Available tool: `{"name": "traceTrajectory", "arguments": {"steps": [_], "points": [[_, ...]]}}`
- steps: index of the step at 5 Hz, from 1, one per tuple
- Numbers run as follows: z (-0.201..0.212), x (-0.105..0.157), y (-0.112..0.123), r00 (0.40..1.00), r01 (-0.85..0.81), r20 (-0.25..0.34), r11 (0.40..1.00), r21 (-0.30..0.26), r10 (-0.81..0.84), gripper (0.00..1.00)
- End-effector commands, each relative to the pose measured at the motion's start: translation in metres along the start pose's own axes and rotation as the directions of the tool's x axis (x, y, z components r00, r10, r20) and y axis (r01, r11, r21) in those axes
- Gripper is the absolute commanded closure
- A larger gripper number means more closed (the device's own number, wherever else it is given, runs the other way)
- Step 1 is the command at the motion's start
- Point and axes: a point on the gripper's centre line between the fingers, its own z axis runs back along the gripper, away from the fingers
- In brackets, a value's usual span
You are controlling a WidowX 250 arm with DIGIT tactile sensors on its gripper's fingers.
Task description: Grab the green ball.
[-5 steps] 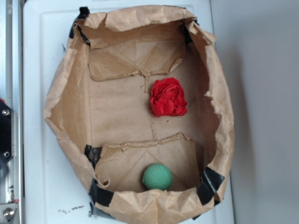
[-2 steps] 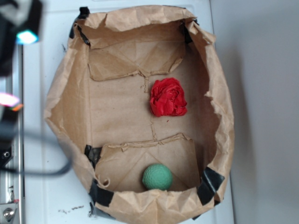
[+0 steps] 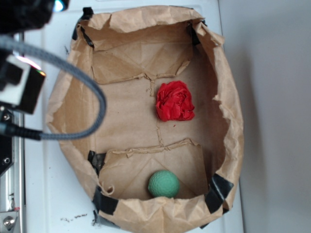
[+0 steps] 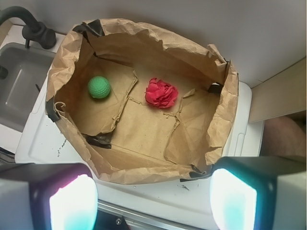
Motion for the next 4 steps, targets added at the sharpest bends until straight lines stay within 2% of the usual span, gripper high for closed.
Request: {"name": "traceTrajectory", "arguments": {"steps": [1, 2, 3, 4], "points": [[-0.027, 0.041, 0.023, 0.976, 0.215, -0.008, 0.974, -0.066, -0.216, 0.00], [-0.072, 0.073, 0.033, 0.940, 0.337, -0.026, 0.939, -0.064, -0.339, 0.00], [-0.115, 0.079, 0.031, 0.883, 0.466, -0.010, 0.877, -0.115, -0.470, 0.00], [-0.141, 0.072, 0.013, 0.809, 0.588, 0.033, 0.804, -0.089, -0.587, 0.00]]}}
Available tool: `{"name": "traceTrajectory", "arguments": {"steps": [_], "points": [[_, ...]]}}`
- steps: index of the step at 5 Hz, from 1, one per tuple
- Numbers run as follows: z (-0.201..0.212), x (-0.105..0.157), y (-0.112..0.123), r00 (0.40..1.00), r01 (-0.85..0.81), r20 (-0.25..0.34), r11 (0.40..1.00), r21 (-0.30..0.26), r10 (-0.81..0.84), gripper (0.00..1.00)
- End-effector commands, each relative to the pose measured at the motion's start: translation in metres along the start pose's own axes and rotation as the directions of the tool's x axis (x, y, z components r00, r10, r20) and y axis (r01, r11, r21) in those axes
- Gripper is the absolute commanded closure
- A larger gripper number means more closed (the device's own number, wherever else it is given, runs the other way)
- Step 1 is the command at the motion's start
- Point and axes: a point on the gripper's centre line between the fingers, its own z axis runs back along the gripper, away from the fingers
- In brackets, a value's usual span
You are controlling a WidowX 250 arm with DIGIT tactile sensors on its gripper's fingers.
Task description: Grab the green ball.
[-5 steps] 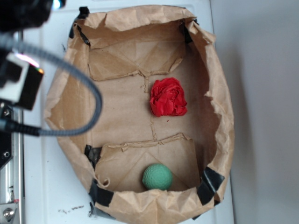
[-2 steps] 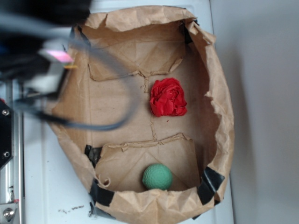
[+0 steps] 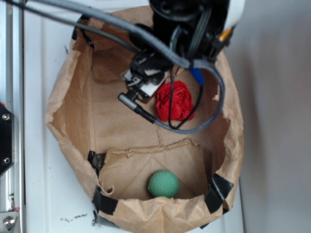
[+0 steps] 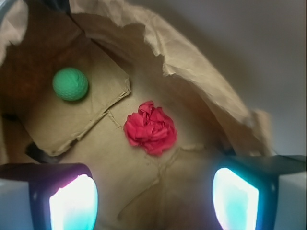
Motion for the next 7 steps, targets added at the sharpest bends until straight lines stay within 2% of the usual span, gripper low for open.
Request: {"name": "traceTrajectory", "arguments": {"steps": [1, 2, 3, 6, 7], "points": [[-0.029, 0.023, -0.024, 0.978, 0.197, 0.039, 0.972, 0.126, -0.203, 0.00], [-0.038, 0.033, -0.024, 0.970, 0.234, 0.032, 0.963, 0.136, -0.241, 0.00], [-0.040, 0.041, -0.032, 0.944, 0.318, 0.073, 0.946, 0.063, -0.323, 0.00], [-0.040, 0.041, -0.032, 0.944, 0.318, 0.073, 0.946, 0.063, -0.323, 0.00], [-0.058, 0.046, -0.053, 0.897, 0.433, 0.076, 0.900, 0.051, -0.436, 0.00]]}}
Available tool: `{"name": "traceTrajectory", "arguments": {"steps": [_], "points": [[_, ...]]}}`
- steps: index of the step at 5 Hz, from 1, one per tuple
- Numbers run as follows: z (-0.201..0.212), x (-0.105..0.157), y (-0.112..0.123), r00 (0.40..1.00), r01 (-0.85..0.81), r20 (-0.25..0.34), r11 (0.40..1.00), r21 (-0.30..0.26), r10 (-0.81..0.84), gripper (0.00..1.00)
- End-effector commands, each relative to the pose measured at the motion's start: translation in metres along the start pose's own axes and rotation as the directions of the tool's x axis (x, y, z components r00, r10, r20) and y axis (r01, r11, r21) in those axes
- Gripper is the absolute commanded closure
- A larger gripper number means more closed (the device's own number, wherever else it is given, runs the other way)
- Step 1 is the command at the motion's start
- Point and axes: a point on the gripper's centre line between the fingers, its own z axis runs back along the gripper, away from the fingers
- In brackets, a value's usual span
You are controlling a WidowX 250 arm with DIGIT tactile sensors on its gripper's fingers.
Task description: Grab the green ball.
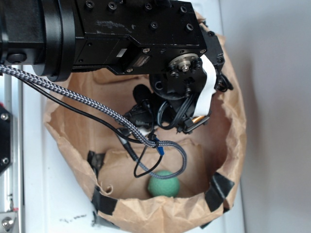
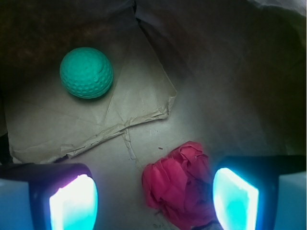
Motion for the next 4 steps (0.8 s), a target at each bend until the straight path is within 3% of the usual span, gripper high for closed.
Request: {"name": "traceTrajectory", "arguments": {"steps": [1, 2, 3, 4], "points": [[-0.025, 0.038, -0.034, 0.960, 0.273, 0.065, 0.962, -0.028, -0.271, 0.00], [-0.041, 0.044, -0.040, 0.950, 0.310, 0.043, 0.950, -0.018, -0.309, 0.00], [-0.050, 0.056, -0.044, 0.938, 0.333, 0.114, 0.942, -0.031, -0.328, 0.00], [-0.059, 0.064, -0.050, 0.924, 0.358, 0.175, 0.929, -0.090, -0.339, 0.00]]}}
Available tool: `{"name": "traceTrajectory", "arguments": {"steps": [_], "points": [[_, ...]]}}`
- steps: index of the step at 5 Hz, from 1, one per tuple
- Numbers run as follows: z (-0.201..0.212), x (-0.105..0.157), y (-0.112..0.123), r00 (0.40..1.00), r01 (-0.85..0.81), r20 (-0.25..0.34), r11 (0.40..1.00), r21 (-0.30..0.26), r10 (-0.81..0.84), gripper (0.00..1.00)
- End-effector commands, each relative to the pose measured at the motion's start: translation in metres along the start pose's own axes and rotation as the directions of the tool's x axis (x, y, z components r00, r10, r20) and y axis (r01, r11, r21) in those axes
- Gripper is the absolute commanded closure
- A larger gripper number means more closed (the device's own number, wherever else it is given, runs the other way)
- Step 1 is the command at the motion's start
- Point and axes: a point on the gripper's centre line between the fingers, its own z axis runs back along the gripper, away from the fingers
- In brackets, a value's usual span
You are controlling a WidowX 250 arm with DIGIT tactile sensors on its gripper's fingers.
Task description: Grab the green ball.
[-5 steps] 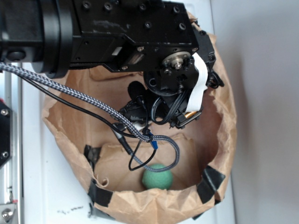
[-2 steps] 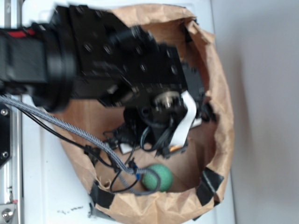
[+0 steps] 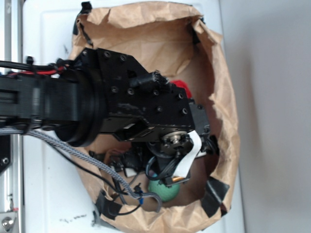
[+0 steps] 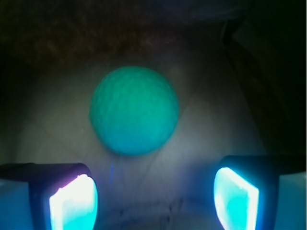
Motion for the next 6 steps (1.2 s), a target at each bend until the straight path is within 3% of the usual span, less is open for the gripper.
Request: {"name": "traceTrajectory", "arguments": {"steps": [1, 2, 3, 4, 5, 6], "points": [[-0.006, 0.024, 0.004, 0.980, 0.119, 0.169, 0.990, -0.079, -0.104, 0.00], [-0.015, 0.029, 0.006, 0.965, 0.134, 0.236, 0.989, -0.062, -0.116, 0.74], [-0.017, 0.033, 0.003, 0.966, 0.137, 0.228, 0.990, -0.042, -0.124, 1.00], [0.004, 0.026, 0.007, 0.980, 0.100, 0.165, 0.993, 0.063, -0.109, 1.00], [0.059, 0.008, 0.012, 0.983, 0.047, 0.168, 0.985, 0.163, -0.075, 1.00], [0.104, 0.008, -0.012, 0.995, 0.001, 0.100, 0.970, 0.242, -0.026, 1.00]]}}
